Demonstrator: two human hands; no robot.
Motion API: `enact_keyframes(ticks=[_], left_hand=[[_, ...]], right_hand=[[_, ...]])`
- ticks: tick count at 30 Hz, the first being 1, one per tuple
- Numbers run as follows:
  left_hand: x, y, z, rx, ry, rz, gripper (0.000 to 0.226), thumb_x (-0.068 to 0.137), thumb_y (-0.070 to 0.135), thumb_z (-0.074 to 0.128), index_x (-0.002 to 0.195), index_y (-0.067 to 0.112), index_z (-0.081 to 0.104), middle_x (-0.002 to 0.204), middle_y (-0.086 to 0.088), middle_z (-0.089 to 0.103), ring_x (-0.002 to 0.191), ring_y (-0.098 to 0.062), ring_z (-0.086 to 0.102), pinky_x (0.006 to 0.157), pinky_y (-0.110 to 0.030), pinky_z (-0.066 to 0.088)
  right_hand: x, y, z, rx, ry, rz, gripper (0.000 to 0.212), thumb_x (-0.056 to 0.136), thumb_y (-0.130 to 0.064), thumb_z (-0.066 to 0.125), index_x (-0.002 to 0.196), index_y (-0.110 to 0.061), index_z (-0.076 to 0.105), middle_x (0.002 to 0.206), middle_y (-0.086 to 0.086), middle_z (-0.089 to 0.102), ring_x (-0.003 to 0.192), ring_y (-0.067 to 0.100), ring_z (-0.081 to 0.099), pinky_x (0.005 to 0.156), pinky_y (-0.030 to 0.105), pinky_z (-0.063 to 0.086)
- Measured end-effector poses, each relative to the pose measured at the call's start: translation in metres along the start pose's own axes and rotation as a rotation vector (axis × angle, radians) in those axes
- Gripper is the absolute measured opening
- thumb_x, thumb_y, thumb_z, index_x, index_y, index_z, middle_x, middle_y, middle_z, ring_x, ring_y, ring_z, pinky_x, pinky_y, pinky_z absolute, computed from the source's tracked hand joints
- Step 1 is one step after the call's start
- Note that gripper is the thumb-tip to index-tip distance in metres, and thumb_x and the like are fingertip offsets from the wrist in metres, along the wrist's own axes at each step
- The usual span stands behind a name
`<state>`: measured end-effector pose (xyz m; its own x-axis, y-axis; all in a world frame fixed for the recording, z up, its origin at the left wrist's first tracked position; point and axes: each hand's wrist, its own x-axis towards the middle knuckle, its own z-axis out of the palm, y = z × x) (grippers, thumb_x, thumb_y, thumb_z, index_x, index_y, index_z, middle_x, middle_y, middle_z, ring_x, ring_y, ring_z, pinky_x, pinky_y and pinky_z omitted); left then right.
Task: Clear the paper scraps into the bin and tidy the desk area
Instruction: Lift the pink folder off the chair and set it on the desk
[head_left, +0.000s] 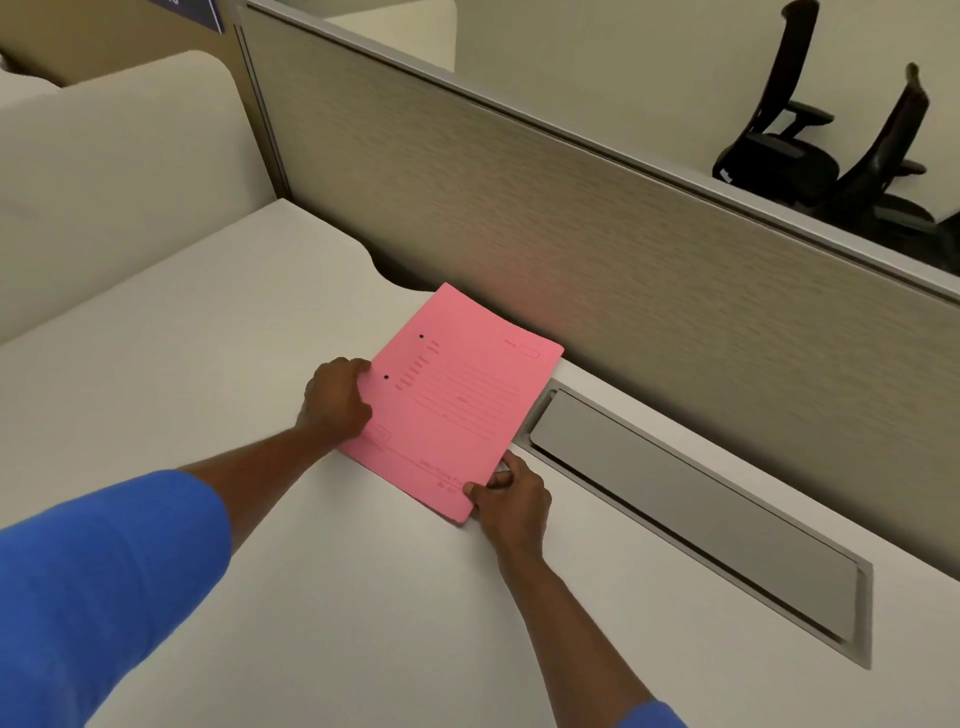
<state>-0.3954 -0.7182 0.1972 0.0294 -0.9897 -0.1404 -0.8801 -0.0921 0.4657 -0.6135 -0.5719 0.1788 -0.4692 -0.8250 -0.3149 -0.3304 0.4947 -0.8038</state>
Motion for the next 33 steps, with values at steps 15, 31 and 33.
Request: enact_keyframes(ticks=[15,31,33], left_hand=[[-0.009,0.016,0.007,0.247,-0.03,0.029,0.061,0.096,0.04,0.069,0.14,0.002,0.051,0.142,-0.021,0.055,0.133,-0.041,0.051,0.109,-0.054,0.045],[-0.114,-0.051,-0.066,0.129,-0.066,0.05,0.021,0.099,0.033,0.062,0.092,0.019,0.076,0.094,-0.002,0.08,0.091,-0.03,0.074,0.081,-0.042,0.061],[-0.136,-0.061,-0.076,0.153,-0.113,0.067,0.022,0.1,0.035,0.062,0.091,0.02,0.075,0.091,0.0,0.08,0.09,-0.027,0.074,0.081,-0.042,0.061]], right_hand=[[-0.017,-0.005,0.019,-0.161,0.155,0.051,0.055,0.095,-0.033,0.074,0.142,-0.015,0.053,0.126,0.008,0.06,0.115,0.027,0.066,0.099,0.042,0.054],[-0.096,0.016,-0.011,-0.331,-0.012,0.01,0.038,0.094,-0.037,0.069,0.128,-0.029,0.056,0.122,-0.005,0.063,0.113,0.019,0.066,0.094,0.036,0.053],[-0.115,0.018,-0.014,-0.363,-0.042,0.01,0.033,0.093,-0.038,0.068,0.124,-0.03,0.06,0.121,-0.006,0.064,0.113,0.018,0.066,0.092,0.034,0.052]])
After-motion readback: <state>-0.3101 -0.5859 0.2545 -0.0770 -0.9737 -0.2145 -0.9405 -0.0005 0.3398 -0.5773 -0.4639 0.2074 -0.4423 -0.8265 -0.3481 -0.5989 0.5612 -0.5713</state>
